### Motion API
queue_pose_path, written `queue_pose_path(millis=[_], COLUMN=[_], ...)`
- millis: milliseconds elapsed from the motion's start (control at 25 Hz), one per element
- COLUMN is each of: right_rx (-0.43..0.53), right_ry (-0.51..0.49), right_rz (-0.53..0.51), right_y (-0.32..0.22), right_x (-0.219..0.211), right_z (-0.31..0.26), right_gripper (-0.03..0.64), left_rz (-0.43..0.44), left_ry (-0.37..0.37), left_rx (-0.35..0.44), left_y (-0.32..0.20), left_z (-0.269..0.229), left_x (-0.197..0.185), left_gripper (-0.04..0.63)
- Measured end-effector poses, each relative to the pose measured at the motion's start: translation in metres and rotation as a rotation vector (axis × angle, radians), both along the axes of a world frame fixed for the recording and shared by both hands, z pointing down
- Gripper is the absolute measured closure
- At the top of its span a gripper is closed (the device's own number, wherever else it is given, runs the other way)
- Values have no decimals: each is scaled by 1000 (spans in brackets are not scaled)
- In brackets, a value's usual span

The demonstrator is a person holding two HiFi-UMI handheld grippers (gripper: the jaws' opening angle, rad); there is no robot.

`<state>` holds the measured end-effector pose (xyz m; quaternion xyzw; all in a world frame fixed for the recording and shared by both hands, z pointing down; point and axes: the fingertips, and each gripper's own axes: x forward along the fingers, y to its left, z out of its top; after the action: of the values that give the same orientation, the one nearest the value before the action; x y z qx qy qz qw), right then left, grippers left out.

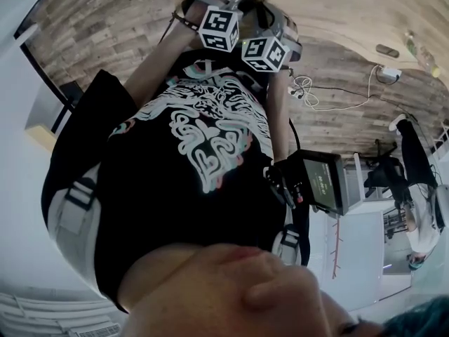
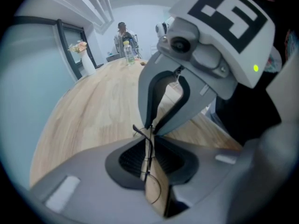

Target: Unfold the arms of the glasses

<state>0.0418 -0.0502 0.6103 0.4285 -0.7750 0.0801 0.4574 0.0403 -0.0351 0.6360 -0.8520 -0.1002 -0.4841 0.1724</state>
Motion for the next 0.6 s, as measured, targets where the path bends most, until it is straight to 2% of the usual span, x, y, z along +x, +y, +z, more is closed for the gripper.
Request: queue_pose_path(millis=[320, 600], right_rx=[1, -2], right_ry=[22, 48], right_rz=[4, 19], right_y=[-1, 1], right_x=[-1, 0], right_z=[1, 8], right_gripper=[578, 579], left_rz=[-44, -71], left_ry=[-3, 14], left_rx=[13, -34], left_y=[-5, -8], left_z=[-3, -6], left_x=[7, 8], left_gripper=[568, 577])
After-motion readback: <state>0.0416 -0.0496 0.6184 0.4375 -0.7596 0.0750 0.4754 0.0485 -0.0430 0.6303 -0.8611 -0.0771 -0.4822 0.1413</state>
